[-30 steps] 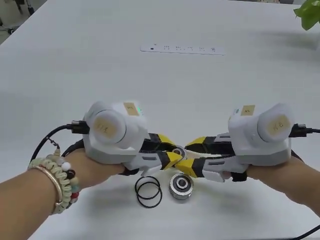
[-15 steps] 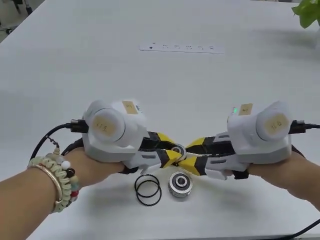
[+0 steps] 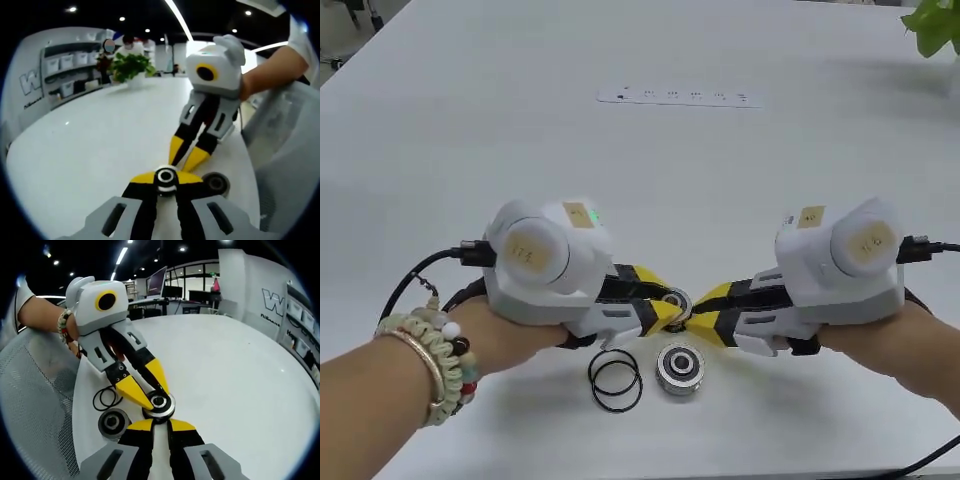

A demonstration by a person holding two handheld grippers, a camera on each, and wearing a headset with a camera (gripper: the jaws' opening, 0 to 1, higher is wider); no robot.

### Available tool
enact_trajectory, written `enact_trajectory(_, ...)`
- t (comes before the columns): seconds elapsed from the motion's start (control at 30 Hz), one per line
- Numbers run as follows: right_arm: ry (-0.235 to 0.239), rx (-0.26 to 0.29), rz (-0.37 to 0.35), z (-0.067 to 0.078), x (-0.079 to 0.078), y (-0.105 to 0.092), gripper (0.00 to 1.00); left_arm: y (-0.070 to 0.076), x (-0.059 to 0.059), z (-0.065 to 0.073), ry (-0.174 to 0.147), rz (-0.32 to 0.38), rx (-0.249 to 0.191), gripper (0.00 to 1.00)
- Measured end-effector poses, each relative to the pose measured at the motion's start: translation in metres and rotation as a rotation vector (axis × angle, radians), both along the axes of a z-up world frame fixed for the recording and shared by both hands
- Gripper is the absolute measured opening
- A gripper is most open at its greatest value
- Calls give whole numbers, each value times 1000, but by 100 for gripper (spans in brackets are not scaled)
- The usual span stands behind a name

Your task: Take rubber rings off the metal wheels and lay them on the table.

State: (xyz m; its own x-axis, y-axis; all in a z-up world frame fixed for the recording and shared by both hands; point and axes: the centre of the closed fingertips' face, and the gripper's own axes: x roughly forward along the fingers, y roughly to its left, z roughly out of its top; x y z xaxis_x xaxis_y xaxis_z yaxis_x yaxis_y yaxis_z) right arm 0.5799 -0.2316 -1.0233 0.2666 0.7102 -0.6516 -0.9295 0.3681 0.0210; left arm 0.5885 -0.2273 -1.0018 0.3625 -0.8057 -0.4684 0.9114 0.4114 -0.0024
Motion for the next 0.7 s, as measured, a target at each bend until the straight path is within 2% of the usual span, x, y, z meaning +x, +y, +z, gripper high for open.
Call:
enact_trajectory(0.1,-23,-26,-4,0,3,-2,4,0,0,0,6,4,-4,15)
enact_trajectory(0.23,-24,-35,-5,0,3,-2,3,0,1,0,7,6,-4,14)
enact_trajectory(0.4,-51,-60,-39,1,10,-5,0,1,1,0,2,2,0,14)
enact_trajectory(0.47,-29,-54,-65,1,11,-6,0,1,1,-1,-1,2,3,14)
enact_trajectory(0.6,-29,-56,-76,1,12,-7,0,0,0,-1,-7,-1,7,14)
enact_trajectory(0.7,33,-17,-130,2,13,-8,0,0,0,-1,-9,-3,9,14)
